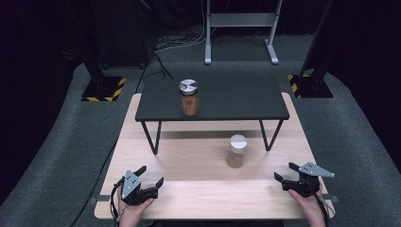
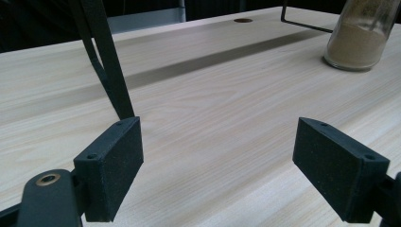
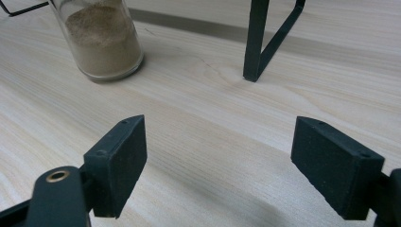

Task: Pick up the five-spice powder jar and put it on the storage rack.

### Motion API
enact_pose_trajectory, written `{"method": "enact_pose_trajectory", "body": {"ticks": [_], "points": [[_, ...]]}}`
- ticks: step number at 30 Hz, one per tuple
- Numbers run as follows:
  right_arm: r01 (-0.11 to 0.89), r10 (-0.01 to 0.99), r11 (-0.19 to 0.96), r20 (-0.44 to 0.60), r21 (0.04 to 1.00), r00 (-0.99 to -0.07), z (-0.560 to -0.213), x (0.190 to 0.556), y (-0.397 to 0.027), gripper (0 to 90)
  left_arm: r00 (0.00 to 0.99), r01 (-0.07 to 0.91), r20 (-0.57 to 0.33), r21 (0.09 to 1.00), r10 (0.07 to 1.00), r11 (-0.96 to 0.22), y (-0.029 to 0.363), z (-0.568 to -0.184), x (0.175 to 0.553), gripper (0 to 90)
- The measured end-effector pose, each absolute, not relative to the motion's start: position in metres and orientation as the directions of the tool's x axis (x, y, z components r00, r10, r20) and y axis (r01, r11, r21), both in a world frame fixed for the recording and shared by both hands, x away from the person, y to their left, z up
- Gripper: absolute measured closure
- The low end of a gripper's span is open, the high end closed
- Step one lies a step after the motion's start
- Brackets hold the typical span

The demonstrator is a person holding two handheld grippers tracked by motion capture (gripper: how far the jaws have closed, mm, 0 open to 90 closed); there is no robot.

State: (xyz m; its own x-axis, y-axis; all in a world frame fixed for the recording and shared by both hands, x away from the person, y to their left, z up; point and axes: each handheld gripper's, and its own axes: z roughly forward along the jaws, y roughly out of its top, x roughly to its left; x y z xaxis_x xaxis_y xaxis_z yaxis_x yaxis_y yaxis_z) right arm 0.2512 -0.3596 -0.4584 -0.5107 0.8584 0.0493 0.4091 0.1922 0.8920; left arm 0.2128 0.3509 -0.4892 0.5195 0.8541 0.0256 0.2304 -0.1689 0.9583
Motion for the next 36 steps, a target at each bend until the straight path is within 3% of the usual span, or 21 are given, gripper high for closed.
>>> {"method": "enact_pose_trajectory", "body": {"ticks": [36], "points": [[0.411, 0.858, 0.192, 0.050, 0.891, -0.510, -0.4582, 0.2515, -0.3594, 17.5, 0.520, 0.234, 0.024, 0.957, 0.854, -0.169, 0.3510, -0.4887, 0.2133, 16.7]]}}
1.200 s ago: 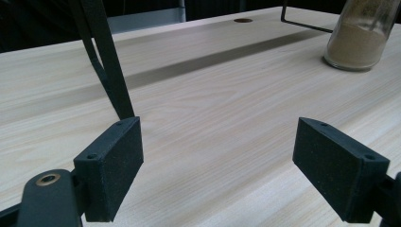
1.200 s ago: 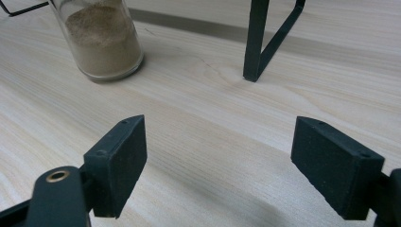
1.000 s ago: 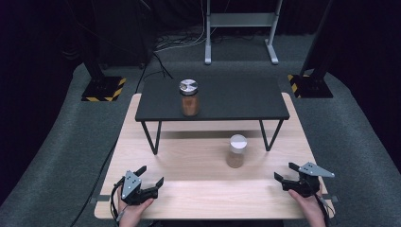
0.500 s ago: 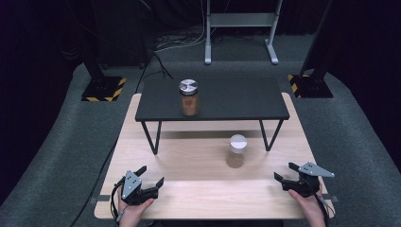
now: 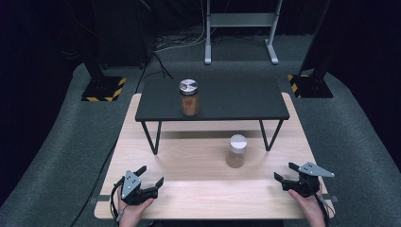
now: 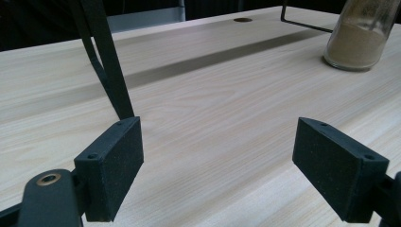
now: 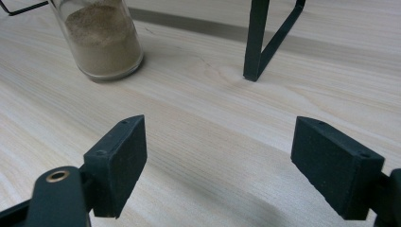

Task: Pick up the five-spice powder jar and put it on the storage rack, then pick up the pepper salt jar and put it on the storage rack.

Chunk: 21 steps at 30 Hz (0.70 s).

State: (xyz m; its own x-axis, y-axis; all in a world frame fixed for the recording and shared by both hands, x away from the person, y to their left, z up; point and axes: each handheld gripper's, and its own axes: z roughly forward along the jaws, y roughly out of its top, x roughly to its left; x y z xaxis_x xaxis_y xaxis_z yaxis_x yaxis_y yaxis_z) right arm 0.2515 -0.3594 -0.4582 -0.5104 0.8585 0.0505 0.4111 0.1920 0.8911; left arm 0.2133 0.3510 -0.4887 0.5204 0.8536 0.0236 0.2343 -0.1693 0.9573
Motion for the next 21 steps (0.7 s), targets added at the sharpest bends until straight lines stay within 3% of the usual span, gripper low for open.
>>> {"method": "enact_pose_trajectory", "body": {"ticks": [21], "points": [[0.412, 0.857, 0.193, 0.051, 0.891, -0.512, -0.4580, 0.2518, -0.3596, 17.5, 0.520, 0.236, 0.022, 0.957, 0.854, -0.168, 0.3509, -0.4886, 0.2135, 16.8]]}}
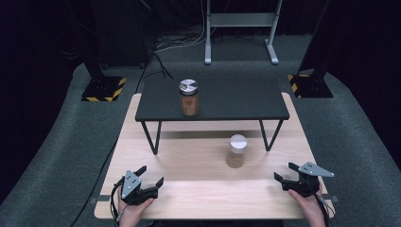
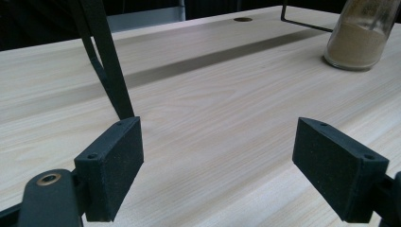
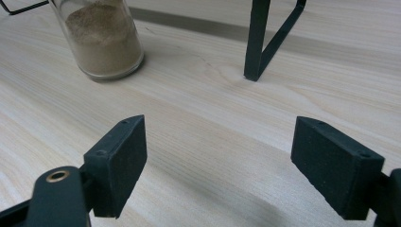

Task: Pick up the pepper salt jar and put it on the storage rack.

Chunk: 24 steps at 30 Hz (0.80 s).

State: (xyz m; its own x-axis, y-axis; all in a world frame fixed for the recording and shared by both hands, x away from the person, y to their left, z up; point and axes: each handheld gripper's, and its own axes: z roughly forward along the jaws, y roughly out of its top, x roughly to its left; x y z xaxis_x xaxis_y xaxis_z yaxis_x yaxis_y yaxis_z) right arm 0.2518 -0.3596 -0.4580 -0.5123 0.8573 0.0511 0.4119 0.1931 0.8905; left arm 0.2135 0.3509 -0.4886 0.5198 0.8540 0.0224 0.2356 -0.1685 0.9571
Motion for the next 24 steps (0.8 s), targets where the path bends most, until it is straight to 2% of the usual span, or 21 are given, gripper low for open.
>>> {"method": "enact_pose_trajectory", "body": {"ticks": [11, 24], "points": [[0.402, 0.845, 0.188, 0.061, 0.896, -0.531, -0.4598, 0.2522, -0.3593, 16.1, 0.519, 0.235, 0.022, 0.957, 0.854, -0.167, 0.3509, -0.4887, 0.2135, 16.6], [0.343, 0.786, 0.114, 0.127, 0.932, -0.606, -0.4617, 0.2610, -0.3552, 11.6, 0.522, 0.236, 0.018, 0.958, 0.853, -0.164, 0.3513, -0.4889, 0.2127, 16.5]]}}
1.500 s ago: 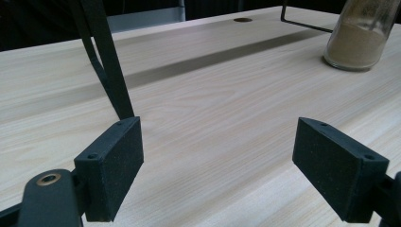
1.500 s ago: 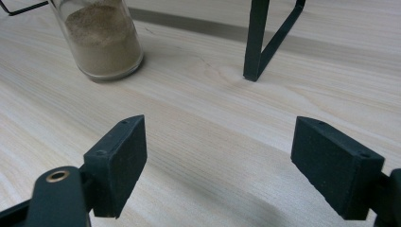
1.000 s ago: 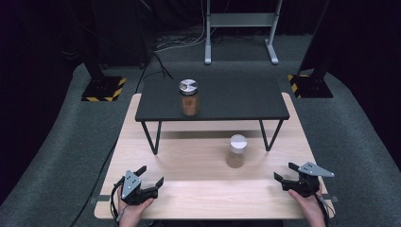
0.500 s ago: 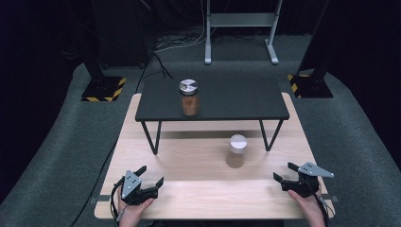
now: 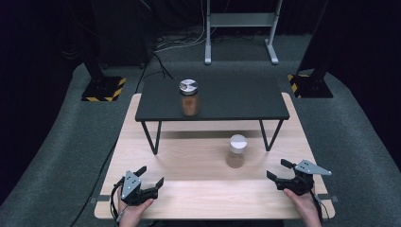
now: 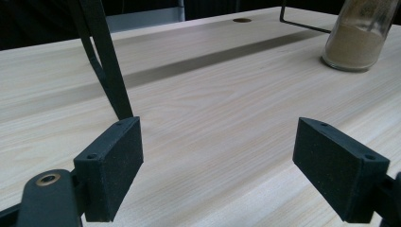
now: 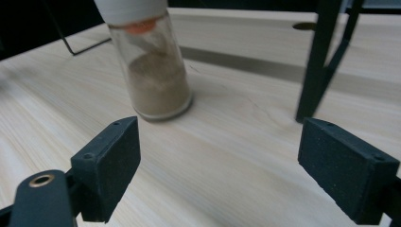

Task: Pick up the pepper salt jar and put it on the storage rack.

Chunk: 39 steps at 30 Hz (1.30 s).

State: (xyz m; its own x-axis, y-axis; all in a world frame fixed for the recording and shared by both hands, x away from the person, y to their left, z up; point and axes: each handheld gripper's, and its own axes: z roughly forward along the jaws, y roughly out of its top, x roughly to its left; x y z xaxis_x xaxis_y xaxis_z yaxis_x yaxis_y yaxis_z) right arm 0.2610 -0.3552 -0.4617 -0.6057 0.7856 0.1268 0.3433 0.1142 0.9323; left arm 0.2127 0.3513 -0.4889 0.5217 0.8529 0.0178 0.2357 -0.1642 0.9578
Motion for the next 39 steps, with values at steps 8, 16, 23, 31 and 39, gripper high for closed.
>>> {"method": "enact_pose_trajectory", "body": {"ticks": [8, 16, 23, 31, 39], "points": [[0.329, 0.752, 0.139, 0.116, 0.934, -0.649, -0.455, 0.276, -0.333, 11.5, 0.523, 0.235, 0.019, 0.958, 0.852, -0.165, 0.351, -0.489, 0.213, 16.5], [0.319, 0.729, 0.142, 0.119, 0.937, -0.674, -0.452, 0.293, -0.310, 11.6, 0.523, 0.234, 0.020, 0.958, 0.852, -0.166, 0.351, -0.489, 0.213, 16.5], [0.303, 0.715, 0.146, 0.111, 0.942, -0.690, -0.444, 0.308, -0.291, 11.5, 0.524, 0.234, 0.020, 0.958, 0.851, -0.167, 0.351, -0.489, 0.213, 16.5], [0.298, 0.711, 0.161, 0.099, 0.941, -0.696, -0.436, 0.323, -0.275, 11.2, 0.526, 0.235, 0.019, 0.958, 0.850, -0.167, 0.352, -0.489, 0.213, 16.4], [0.299, 0.706, 0.176, 0.092, 0.938, -0.702, -0.431, 0.336, -0.262, 11.5, 0.527, 0.235, 0.019, 0.958, 0.850, -0.167, 0.352, -0.489, 0.213, 16.4]]}}
